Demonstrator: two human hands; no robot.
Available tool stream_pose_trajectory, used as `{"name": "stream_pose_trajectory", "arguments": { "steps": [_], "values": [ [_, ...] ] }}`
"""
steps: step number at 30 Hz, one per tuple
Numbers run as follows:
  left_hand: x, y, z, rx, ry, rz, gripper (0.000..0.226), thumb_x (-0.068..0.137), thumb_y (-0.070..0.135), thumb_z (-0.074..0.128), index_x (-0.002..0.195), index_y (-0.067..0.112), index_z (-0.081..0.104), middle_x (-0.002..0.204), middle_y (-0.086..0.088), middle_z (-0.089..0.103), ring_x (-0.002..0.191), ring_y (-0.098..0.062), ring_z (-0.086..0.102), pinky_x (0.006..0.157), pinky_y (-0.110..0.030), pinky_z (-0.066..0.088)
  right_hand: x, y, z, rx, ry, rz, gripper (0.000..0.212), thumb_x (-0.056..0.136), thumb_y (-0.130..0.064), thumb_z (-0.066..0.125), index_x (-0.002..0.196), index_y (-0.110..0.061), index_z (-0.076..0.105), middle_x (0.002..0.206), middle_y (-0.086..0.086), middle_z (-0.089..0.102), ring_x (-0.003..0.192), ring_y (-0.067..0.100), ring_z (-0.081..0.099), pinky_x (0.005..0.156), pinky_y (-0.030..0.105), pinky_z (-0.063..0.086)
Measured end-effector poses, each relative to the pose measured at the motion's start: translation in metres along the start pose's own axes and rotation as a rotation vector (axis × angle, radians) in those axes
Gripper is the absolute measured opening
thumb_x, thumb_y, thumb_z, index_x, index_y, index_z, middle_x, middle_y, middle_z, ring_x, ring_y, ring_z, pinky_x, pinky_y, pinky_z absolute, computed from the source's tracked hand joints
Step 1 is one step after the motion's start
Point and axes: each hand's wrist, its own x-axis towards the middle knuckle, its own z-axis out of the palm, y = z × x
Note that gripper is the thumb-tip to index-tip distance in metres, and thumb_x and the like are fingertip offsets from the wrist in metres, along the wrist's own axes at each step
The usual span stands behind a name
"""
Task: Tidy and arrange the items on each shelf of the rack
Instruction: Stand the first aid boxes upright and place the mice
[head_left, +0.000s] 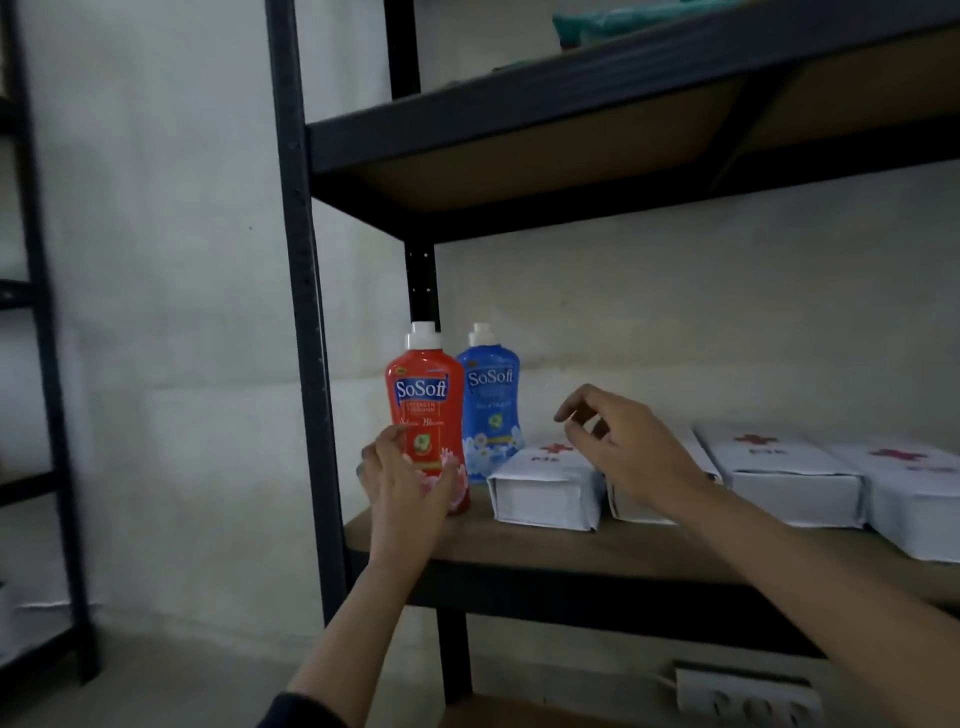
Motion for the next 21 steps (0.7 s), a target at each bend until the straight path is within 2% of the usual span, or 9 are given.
{"name": "stream_pose_trajectory", "arguments": {
  "steps": [3,5,9,12,14,17,19,21],
  "values": [
    [0.020,-0.027,0.019,0.059,-0.155,-0.213,0.121,0.063,0.054,0.078,0.143,0.027,-0.008,0.142,-0.007,0.020,0.134,-0.026,0.021,0.108,-0.051,0.032,0.035,0.018,0.016,0.018,-0.085,0.163,0.011,0.092,-0.025,0.059,0.102,-0.024,0.058,0.098,-0.006,0.062,0.074,0.006,0.058,0.068,0.026,0.046],
    [0.028,-0.037,0.024,0.066,-0.248,-0.289,0.136,0.055,0.058,0.080,0.141,0.030,-0.022,0.143,-0.012,0.024,0.134,-0.033,0.027,0.108,-0.053,0.031,0.056,0.031,0.028,0.026,-0.131,0.259,0.023,0.088,-0.026,0.063,0.109,-0.019,0.057,0.104,0.003,0.063,0.084,0.012,0.060,0.075,0.028,0.049],
    [0.043,-0.046,0.026,0.113,-0.264,-0.295,0.128,0.058,0.039,0.088,0.145,0.019,-0.004,0.136,-0.015,0.031,0.127,-0.034,0.035,0.107,-0.051,0.035,0.090,0.048,0.059,0.012,-0.209,0.357,0.060,0.081,-0.031,0.076,0.130,-0.012,0.048,0.126,0.013,0.057,0.106,0.024,0.060,0.087,0.033,0.052],
    [0.053,-0.056,0.025,0.105,-0.294,-0.259,0.123,0.051,0.040,0.091,0.142,0.016,0.012,0.133,-0.011,0.034,0.124,-0.029,0.040,0.104,-0.047,0.040,0.115,0.054,0.081,0.005,-0.300,0.436,0.097,0.070,-0.036,0.085,0.146,-0.012,0.029,0.142,0.010,0.046,0.125,0.024,0.051,0.093,0.030,0.047],
    [0.055,-0.061,0.025,0.106,-0.325,-0.247,0.117,0.049,0.042,0.092,0.137,0.016,0.019,0.130,-0.008,0.035,0.121,-0.026,0.042,0.101,-0.044,0.043,0.128,0.059,0.094,-0.001,-0.371,0.448,0.110,0.064,-0.038,0.089,0.148,-0.014,0.022,0.145,0.007,0.044,0.128,0.024,0.048,0.101,0.034,0.045],
    [0.058,-0.065,0.026,0.084,-0.324,-0.218,0.117,0.046,0.044,0.092,0.134,0.017,0.021,0.127,-0.005,0.036,0.119,-0.023,0.045,0.100,-0.045,0.046,0.143,0.065,0.114,0.044,-0.431,0.372,0.109,0.055,-0.034,0.093,0.142,-0.018,0.030,0.139,0.002,0.050,0.125,0.021,0.051,0.103,0.039,0.047],
    [0.063,-0.069,0.028,0.059,-0.338,-0.221,0.116,0.043,0.045,0.093,0.132,0.019,0.023,0.126,-0.003,0.040,0.118,-0.022,0.048,0.100,-0.046,0.046,0.149,0.069,0.121,0.077,-0.418,0.328,0.101,0.055,-0.030,0.094,0.136,-0.019,0.036,0.135,-0.001,0.055,0.124,0.020,0.053,0.103,0.040,0.047],
    [0.067,-0.072,0.030,0.038,-0.355,-0.217,0.115,0.040,0.046,0.093,0.129,0.020,0.024,0.125,-0.002,0.044,0.115,-0.021,0.051,0.099,-0.046,0.048,0.151,0.072,0.126,0.098,-0.379,0.316,0.100,0.053,-0.035,0.094,0.135,-0.020,0.037,0.132,-0.002,0.057,0.122,0.019,0.055,0.102,0.041,0.048]
  ]
}}
